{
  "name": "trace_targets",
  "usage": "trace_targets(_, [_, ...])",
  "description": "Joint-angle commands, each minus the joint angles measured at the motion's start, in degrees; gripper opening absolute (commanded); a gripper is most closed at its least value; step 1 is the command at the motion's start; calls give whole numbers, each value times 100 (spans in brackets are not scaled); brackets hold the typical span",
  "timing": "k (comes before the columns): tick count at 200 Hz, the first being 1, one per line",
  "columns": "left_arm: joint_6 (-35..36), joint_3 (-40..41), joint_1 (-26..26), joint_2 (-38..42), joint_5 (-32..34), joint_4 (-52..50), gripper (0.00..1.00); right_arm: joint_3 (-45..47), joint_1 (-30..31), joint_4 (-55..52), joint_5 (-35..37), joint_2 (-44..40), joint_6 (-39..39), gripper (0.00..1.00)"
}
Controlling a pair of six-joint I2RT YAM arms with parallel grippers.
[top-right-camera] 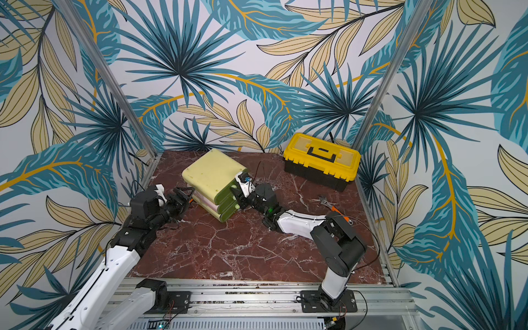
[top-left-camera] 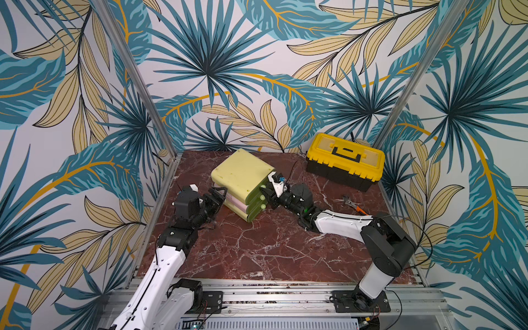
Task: Take the cookies out of the drawer
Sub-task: Open the drawer in the storage box.
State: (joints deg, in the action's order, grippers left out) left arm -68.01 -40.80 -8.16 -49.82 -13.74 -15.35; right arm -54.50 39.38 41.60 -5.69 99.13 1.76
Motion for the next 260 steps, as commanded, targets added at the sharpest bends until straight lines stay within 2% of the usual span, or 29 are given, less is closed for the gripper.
trace_targets(1, [-71,-253,-30,-20,209,-142,83,-122,35,-11,-19,167,-31,36])
trace_targets(38, [-112,-281,-41,-215,69,197,83,-144,42,-56,37,183,69,33])
trace_targets(71, [-190,-314,-60,-372,73,421,83,-149,43,-78,0,181,74,27])
trace_targets(103, [-256,-339,-95,-481,175,485,90,-72,41,-81,-10,102,68,22])
trace_targets(123, [-280,-336,-95,-539,279,495,91,21,35,-108,-9,-6,78,20])
trace_targets(182, [-488,-253,-95,-789,378,759,80,423,55,-335,-19,-483,150,19])
trace_targets(230, [-468,-274,-97,-907,331,920,78,794,62,-442,68,-853,175,18])
trace_targets(260, [-494,-245,-106,-915,333,979,73,1012,62,-644,83,-1150,220,18])
